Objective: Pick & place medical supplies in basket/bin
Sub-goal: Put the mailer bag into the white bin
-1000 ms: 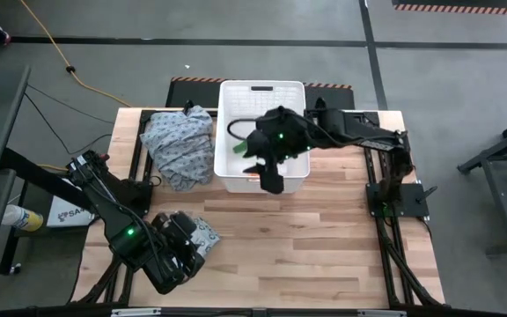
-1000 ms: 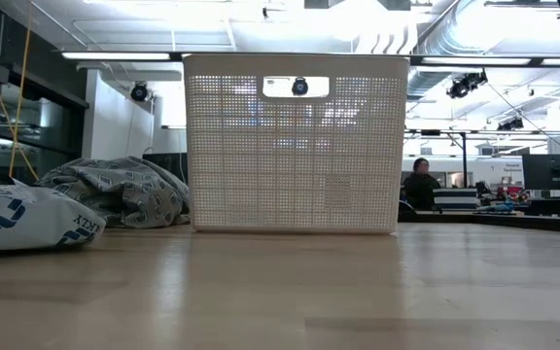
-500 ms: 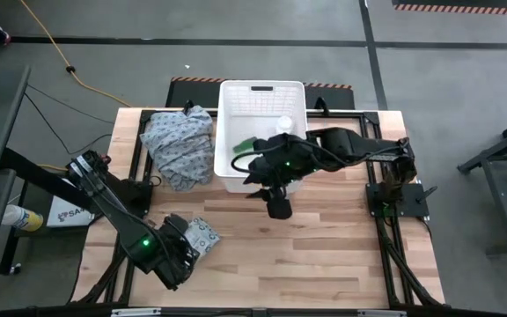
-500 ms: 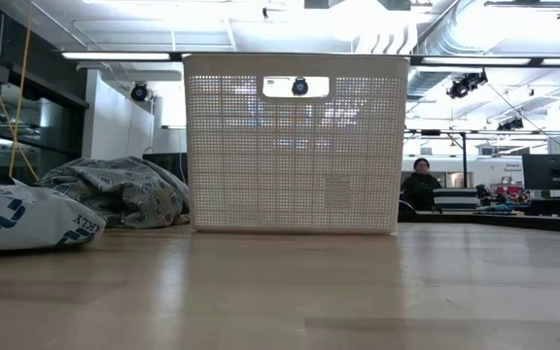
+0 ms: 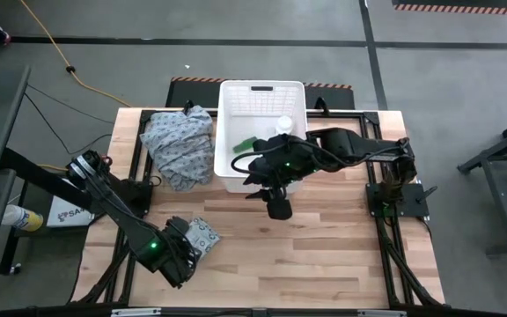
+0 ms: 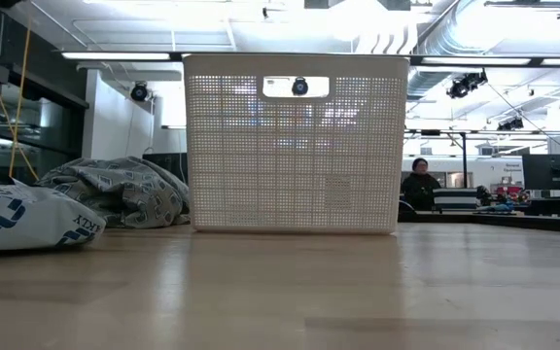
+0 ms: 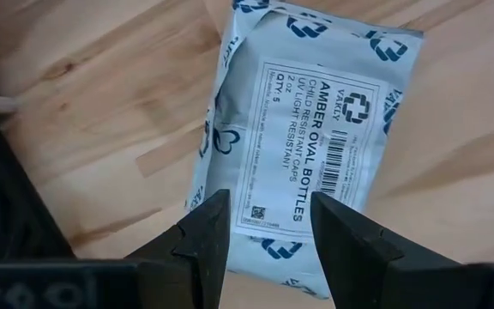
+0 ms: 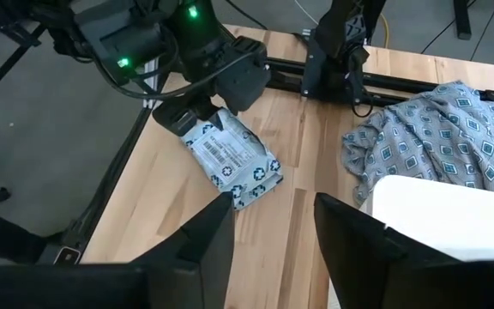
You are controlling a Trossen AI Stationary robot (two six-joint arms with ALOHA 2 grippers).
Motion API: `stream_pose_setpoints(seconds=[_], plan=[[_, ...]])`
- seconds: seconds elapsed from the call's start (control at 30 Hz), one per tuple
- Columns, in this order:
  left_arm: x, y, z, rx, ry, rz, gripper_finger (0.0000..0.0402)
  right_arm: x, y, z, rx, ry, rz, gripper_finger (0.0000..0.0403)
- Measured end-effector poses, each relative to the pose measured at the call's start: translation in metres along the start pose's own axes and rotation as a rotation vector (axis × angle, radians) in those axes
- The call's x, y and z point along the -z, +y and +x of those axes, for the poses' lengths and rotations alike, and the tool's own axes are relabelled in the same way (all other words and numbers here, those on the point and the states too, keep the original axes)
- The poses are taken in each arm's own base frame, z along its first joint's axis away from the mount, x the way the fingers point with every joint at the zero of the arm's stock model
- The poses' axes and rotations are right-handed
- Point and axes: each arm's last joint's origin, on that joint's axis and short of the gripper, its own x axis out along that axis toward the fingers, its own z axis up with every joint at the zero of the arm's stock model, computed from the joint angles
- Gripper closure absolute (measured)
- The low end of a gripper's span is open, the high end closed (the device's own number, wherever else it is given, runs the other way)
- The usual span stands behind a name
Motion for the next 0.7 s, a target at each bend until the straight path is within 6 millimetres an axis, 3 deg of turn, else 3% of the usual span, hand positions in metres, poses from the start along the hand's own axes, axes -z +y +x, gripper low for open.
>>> stream_pose_setpoints(seconds=[0.3,0.7], plan=[[0.0011,0.0031,0.0105,-0.013,-0.005,0.003,0.0206,0.0000,0.0000,0.0000,0.000,0.000,0.000,0.0251],[0.0001,0.0049,0.0105,-0.029,-0.022,0.008,0.0206,0.0000,0.0000,0.0000,0.000,0.000,0.000,0.0250]])
